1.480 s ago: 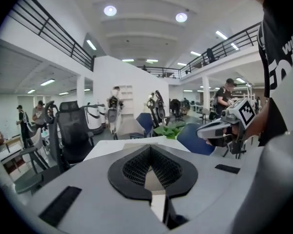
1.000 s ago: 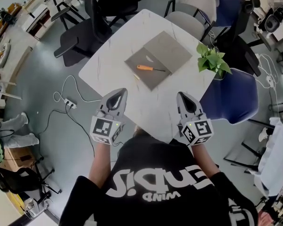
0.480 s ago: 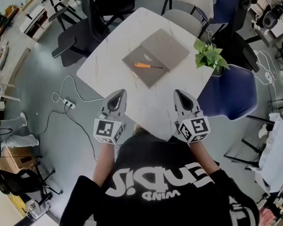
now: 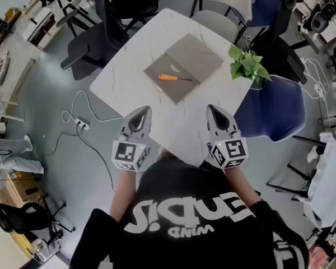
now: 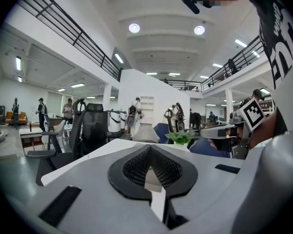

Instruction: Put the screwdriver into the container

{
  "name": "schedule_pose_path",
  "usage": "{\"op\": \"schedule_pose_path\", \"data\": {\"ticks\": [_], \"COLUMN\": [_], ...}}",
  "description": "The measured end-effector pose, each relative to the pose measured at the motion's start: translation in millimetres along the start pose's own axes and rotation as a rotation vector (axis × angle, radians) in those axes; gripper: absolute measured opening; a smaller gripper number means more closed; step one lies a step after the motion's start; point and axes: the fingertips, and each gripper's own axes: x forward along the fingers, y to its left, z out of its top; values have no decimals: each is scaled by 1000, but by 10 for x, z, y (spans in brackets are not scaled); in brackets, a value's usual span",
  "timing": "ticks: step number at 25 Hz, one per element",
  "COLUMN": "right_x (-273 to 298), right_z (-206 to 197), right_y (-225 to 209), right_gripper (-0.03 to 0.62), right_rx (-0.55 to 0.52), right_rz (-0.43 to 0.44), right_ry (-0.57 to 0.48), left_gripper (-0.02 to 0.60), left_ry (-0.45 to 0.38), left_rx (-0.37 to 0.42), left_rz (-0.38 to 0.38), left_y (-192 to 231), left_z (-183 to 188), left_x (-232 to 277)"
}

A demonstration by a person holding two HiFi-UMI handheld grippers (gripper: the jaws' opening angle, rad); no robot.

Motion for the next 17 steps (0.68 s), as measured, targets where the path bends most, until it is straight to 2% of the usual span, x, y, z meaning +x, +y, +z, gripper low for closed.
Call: {"op": "schedule_pose_path", "data": {"ticks": [17], "right_x": [8], "right_z": [4], "right_y": [0], "right_gripper": [12], "right_rx": [14], "right_rz": [20], "right_ry": [6], "left_gripper": [12], "left_ry": [32], "left_rx": [-9], "left_rz": [-25], "left_y": [-18], "left_z": [-16], "left_x": [38]}}
